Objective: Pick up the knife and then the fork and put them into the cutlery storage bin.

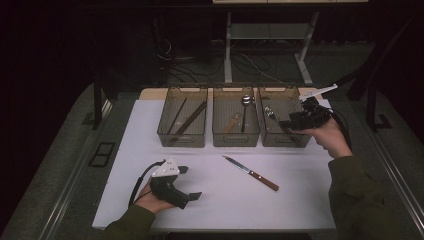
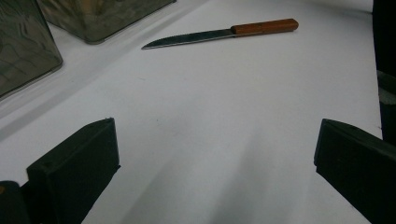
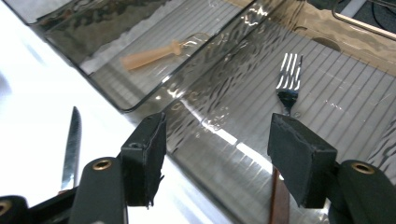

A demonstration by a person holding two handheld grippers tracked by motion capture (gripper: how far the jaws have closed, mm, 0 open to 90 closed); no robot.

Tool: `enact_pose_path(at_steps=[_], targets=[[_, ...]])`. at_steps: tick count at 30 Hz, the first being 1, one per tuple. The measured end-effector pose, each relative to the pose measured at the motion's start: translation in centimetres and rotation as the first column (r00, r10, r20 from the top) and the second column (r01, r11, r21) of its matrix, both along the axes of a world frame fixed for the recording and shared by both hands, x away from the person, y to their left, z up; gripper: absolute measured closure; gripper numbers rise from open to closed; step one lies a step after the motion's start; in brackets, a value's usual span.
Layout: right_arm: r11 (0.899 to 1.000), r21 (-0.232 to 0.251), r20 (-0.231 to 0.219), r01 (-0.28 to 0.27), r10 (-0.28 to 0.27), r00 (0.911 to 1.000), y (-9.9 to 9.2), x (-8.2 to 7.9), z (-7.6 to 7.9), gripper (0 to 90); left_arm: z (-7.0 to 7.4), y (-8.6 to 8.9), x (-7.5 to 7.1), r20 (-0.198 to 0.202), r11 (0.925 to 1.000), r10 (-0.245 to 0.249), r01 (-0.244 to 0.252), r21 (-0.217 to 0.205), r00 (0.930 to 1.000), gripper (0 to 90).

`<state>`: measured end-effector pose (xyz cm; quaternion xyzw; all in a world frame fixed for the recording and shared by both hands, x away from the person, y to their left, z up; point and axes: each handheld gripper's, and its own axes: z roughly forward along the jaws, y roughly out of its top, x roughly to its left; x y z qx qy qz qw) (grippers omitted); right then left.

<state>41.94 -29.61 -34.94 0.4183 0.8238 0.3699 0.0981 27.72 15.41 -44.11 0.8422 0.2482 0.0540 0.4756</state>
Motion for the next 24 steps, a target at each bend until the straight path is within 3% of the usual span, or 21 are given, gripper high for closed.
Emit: enact_pose_path(at_steps=[12,24], targets=[[0.999,0.033,0.025,-0.027,0.026,0.9993,0.5,-3.7,-0.7,37.1,0.0,0.0,0.0,-0.003,1.0000,0.001,-0.001,0.003,1.0000,0.0],[0.994,0.062,0.014,-0.089,0.088,0.9960,0.9,-6.9,-2.2,37.1,0.0,0.0,0.0,-0.002,1.0000,0.003,-0.003,0.004,1.0000,0.0]])
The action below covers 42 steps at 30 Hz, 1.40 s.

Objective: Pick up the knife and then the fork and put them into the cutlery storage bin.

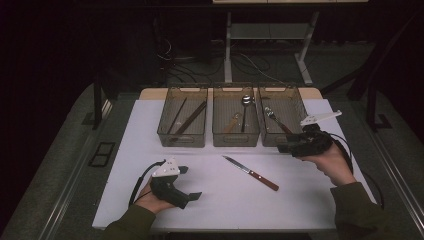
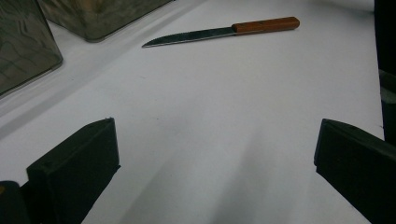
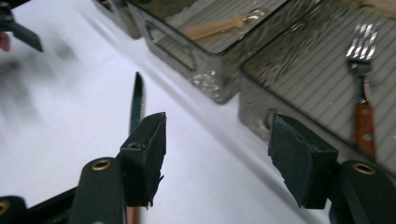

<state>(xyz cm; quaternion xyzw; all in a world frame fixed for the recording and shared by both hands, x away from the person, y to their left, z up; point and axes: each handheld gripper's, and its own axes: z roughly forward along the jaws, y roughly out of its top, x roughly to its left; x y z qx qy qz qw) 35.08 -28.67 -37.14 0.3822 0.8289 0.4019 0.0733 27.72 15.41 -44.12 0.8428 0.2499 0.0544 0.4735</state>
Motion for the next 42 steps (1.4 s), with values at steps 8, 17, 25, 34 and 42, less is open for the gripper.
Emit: enact_pose_path(at_steps=[8,17,25,34,42], targets=[[0.998,-0.051,-0.029,-0.036,0.035,0.9990,0.8,-1.4,-1.5,37.2,0.0,0.0,0.0,0.002,1.0000,0.001,-0.001,0.002,1.0000,0.0],[0.992,-0.092,-0.063,-0.089,0.083,0.9946,2.3,-1.7,-2.1,39.1,0.0,0.0,-0.1,0.005,1.0000,0.000,0.000,0.002,1.0000,0.0],[0.974,-0.158,-0.117,-0.159,0.142,0.9830,4.3,-1.9,-2.5,44.9,0.0,0.0,-0.1,0.004,1.0000,0.000,0.000,0.002,1.0000,0.0],[0.944,-0.250,-0.190,-0.214,0.168,0.9672,6.8,-1.7,-3.3,50.4,0.0,-0.1,-0.1,0.003,1.0000,-0.001,0.001,0.000,1.0000,0.0],[0.901,-0.323,-0.264,-0.291,0.209,0.9416,8.9,-1.2,-3.9,55.4,0.0,-0.1,-0.1,0.004,1.0000,-0.001,0.001,0.000,1.0000,0.0]])
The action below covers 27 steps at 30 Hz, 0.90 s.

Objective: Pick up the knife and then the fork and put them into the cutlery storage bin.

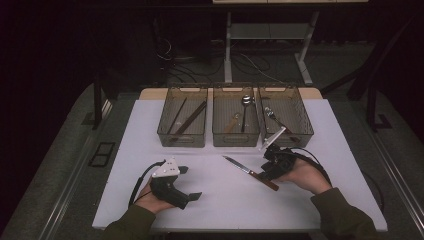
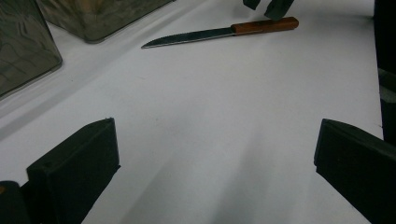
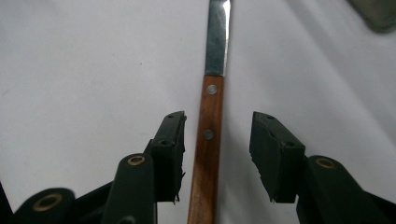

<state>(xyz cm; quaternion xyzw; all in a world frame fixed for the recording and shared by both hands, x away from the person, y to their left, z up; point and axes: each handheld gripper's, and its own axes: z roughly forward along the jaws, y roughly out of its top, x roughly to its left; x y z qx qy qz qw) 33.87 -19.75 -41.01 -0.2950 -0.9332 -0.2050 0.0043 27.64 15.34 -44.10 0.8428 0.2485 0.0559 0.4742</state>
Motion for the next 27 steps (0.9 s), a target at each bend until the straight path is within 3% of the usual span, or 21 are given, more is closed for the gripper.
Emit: enact_pose_path(at_steps=[8,13,19,27], targets=[[0.996,-0.073,-0.030,-0.056,0.054,0.9981,1.7,0.4,-0.5,60.2,0.0,0.0,0.0,0.000,1.0000,-0.002,0.002,-0.001,1.0000,0.0],[0.991,-0.116,-0.054,-0.065,0.059,0.9968,2.4,0.7,-1.0,63.0,0.0,0.0,0.0,0.000,1.0000,-0.003,0.003,-0.001,1.0000,0.0],[0.985,-0.157,-0.054,-0.078,0.070,0.9961,2.9,1.0,-0.9,68.5,0.0,0.0,0.0,-0.001,1.0000,-0.004,0.004,0.000,1.0000,0.0],[0.967,-0.235,-0.030,-0.098,0.094,0.9951,3.8,0.8,-0.9,75.4,0.0,0.0,0.0,-0.001,1.0000,-0.004,0.004,-0.001,1.0000,0.0]])
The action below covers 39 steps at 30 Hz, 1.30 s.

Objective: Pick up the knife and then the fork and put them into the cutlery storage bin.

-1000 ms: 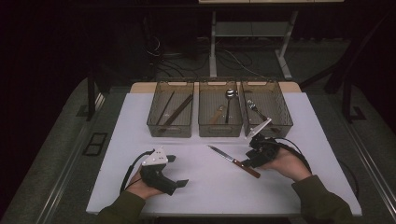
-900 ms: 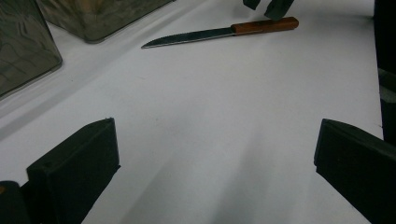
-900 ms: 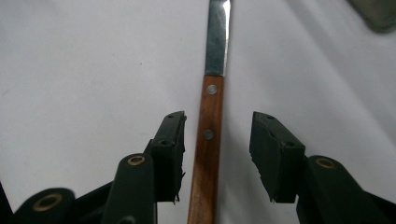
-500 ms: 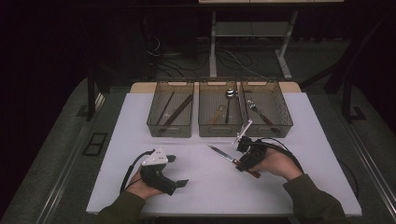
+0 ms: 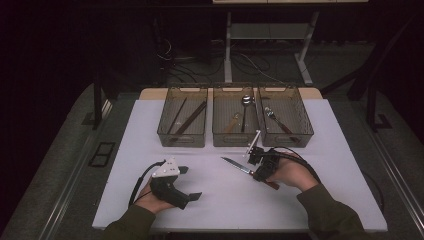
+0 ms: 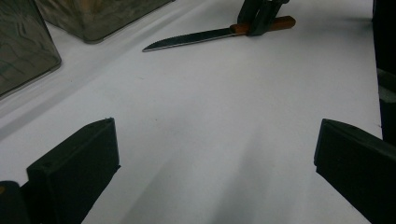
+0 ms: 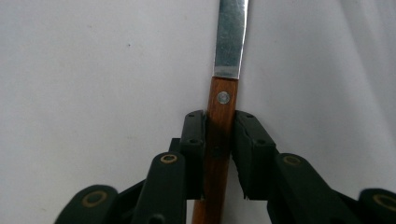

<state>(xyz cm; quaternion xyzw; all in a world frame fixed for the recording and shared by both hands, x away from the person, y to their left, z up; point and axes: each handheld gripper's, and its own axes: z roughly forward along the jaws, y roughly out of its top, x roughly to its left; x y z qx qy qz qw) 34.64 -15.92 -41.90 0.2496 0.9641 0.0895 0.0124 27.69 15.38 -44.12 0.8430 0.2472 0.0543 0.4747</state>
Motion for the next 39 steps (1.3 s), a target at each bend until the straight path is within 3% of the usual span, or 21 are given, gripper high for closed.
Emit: enact_pose_path(at_steps=[6,14,18,28,34,39], targets=[[0.999,-0.038,0.022,-0.026,0.026,0.9994,0.3,0.0,0.0,77.2,0.0,0.0,0.0,0.000,1.0000,0.000,0.000,0.001,1.0000,0.0],[1.000,-0.014,0.032,-0.023,0.023,0.9992,0.0,-0.1,0.0,77.3,0.0,0.0,0.0,-0.001,1.0000,0.000,0.000,0.002,1.0000,0.0],[0.999,0.031,0.009,-0.004,0.004,1.0000,-0.3,-0.2,0.1,77.3,0.0,0.0,0.0,-0.001,1.0000,0.000,0.000,0.001,1.0000,0.0],[0.994,0.105,0.031,-0.004,0.001,0.9995,-2.0,0.2,0.7,77.3,0.0,0.0,0.0,-0.003,1.0000,0.000,0.000,0.001,1.0000,0.0],[0.982,0.186,0.024,0.011,-0.016,0.9996,-3.4,0.5,1.1,77.2,0.0,0.0,0.0,-0.002,1.0000,-0.001,0.001,0.001,1.0000,0.0],[0.967,0.254,0.022,0.036,-0.043,0.9988,-4.7,0.8,1.5,77.3,0.0,0.1,0.0,-0.003,1.0000,0.004,-0.004,-0.001,1.0000,0.0]])
